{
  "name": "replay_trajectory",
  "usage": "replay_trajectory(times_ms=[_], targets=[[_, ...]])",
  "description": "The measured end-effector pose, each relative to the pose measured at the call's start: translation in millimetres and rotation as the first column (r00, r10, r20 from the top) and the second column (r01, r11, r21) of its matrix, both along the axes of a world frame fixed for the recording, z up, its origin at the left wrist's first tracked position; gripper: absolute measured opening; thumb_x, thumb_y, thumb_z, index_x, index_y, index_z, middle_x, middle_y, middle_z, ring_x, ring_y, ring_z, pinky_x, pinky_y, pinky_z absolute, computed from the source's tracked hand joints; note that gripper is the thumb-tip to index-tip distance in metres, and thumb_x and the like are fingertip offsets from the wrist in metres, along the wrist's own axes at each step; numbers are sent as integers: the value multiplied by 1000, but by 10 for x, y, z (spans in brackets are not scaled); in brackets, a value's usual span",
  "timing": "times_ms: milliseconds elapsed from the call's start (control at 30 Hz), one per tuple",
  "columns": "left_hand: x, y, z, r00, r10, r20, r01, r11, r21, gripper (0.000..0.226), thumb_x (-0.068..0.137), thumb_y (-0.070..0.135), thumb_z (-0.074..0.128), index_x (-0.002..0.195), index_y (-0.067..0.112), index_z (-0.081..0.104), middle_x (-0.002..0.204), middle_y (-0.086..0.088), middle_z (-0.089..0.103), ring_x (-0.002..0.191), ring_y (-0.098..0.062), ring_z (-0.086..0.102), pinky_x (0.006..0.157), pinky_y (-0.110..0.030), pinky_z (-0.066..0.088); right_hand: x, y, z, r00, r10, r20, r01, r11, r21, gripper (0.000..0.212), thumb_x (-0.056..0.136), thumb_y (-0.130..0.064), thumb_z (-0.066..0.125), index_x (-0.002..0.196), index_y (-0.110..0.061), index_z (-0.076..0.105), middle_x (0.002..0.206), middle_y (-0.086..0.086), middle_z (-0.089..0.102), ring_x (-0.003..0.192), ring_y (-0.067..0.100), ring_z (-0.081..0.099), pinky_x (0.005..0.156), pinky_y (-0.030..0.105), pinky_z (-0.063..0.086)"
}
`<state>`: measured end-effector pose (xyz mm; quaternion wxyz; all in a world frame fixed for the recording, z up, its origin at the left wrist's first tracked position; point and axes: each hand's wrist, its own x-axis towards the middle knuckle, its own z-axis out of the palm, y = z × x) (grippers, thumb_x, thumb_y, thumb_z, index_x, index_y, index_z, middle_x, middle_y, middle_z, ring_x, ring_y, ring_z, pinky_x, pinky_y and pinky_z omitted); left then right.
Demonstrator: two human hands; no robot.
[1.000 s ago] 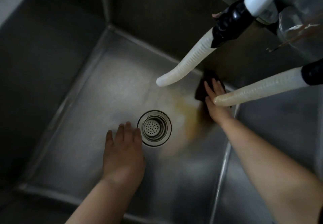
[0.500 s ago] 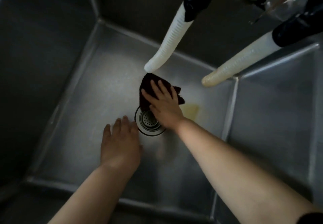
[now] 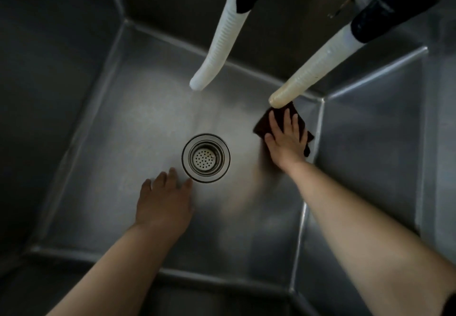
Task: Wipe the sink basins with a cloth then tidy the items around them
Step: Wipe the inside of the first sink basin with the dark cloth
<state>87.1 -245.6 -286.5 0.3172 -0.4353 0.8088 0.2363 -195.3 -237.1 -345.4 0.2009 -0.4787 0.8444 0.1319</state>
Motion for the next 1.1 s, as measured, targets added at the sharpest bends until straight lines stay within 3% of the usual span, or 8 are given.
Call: replay_trajectory(times_ms=[133,300,433,500,600,700,833,1100], targets=[[11,32,-25,1000,-15,16,14,1000,24,58,98,40,34,151,28,12,159,-12,-2,145,-30,6,116,-44,12,519,343,-11,999,6,32,-6,1000,-9,60,97,-45,28,148,-39,-2,157,4,-16,144,25,-17,113,51,-7],[22,43,-66,1000,-21,21,20,999,35,59,98,38,34,151,29,10,158,-14,-6,145,-32,3,116,-44,11,1172,930,-90,935,345,80,-336,936,-108,64,85,-49,33,147,-35,23,155,15,18,142,37,11,107,60,12],[21,33,-55,999,-30,26,28,998,53,64,96,43,39,151,30,9,158,-12,-8,146,-31,1,116,-43,11,1197,1372,-107,803,590,87,-576,804,-145,68,87,-50,39,148,-37,15,155,10,17,141,34,12,112,58,7],[32,29,-63,999,-30,21,29,998,50,65,96,45,40,151,30,9,159,-11,-8,146,-30,2,116,-43,13,1044,1374,-107,777,625,79,-616,780,-113,66,85,-51,38,147,-37,20,153,8,24,141,31,16,110,55,6],[46,43,-76,1000,-18,11,17,998,54,66,95,46,41,151,31,9,159,-10,-9,146,-30,2,116,-42,15,760,1137,-100,896,442,34,-440,897,-48,64,82,-52,36,143,-34,28,152,10,30,139,31,17,108,51,11],[47,44,-86,1000,4,-2,-4,998,70,66,95,44,42,151,31,10,159,-9,-10,146,-30,0,115,-41,16,367,710,-83,963,268,-13,-268,963,-10,63,90,-52,32,149,-36,13,159,8,4,145,29,-1,112,50,2],[49,24,-130,1000,21,-5,-20,995,94,66,95,44,41,151,32,8,159,-8,-12,145,-29,-3,115,-41,16,-180,26,-10,992,121,-28,-121,993,17,66,95,-51,34,148,-40,-3,158,3,-14,144,25,-15,114,50,-2],[61,14,-146,1000,5,2,-6,996,92,65,95,45,40,151,33,7,159,-7,-12,146,-29,-3,115,-41,17,-562,-282,44,997,7,-80,-4,999,38,66,96,-51,31,149,-33,-4,158,5,-13,145,24,-12,116,45,-2]])
